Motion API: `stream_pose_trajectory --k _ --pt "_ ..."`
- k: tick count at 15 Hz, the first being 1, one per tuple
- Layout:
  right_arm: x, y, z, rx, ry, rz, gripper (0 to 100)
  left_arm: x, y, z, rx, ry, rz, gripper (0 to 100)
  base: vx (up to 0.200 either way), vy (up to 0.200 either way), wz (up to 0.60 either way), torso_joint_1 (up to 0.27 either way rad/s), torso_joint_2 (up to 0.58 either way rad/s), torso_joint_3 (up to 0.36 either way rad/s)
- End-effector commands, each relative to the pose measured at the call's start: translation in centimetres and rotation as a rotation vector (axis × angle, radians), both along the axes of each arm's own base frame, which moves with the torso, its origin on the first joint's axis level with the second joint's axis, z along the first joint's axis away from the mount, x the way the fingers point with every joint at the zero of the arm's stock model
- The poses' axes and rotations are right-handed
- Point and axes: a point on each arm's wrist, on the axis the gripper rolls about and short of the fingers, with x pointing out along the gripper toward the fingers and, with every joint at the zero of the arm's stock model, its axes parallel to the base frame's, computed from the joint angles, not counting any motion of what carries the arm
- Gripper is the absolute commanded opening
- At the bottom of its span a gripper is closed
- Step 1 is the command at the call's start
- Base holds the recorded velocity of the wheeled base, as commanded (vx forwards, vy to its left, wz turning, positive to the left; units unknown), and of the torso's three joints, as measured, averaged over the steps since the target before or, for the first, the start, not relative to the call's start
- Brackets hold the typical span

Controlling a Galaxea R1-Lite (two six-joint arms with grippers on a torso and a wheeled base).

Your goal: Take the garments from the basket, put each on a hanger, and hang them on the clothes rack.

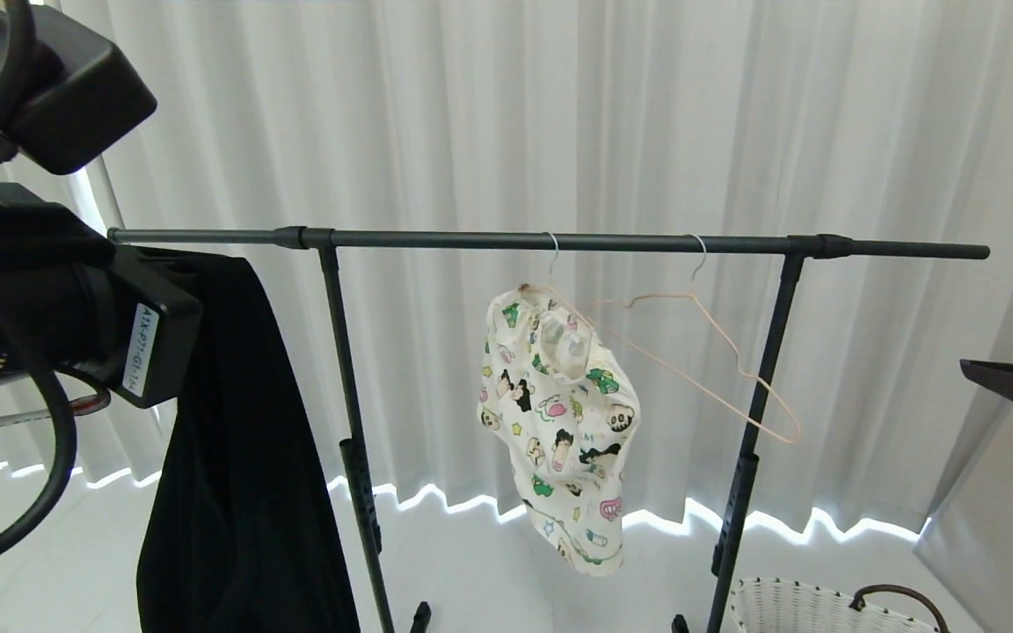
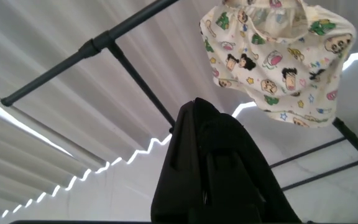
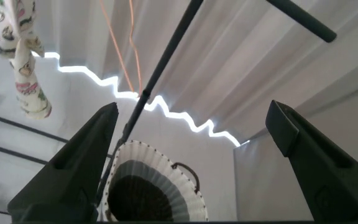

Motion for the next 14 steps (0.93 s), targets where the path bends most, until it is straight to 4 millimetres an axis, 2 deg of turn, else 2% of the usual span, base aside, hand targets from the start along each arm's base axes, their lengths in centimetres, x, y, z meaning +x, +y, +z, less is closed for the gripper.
stream_pose_trajectory --k 1,12,14 --pt "0.1 0.1 -0.1 -0.001 0.005 0.004 100 0.1 0.0 0.0 0.001 0.001 0.001 0 0.2 0.0 0.0 0.002 0.0 0.002" --pt "1.1 0.4 -2.3 0.008 0.105 0.036 100 0.2 -0.1 -0.2 -0.002 0.008 0.001 0 0.2 0.0 0.0 0.004 0.0 0.002" --pt "1.2 0.4 -2.9 0.042 0.133 0.051 100 0.1 -0.1 -0.1 -0.007 0.003 -0.003 0 0.0 0.0 0.0 0.0 0.0 0.0"
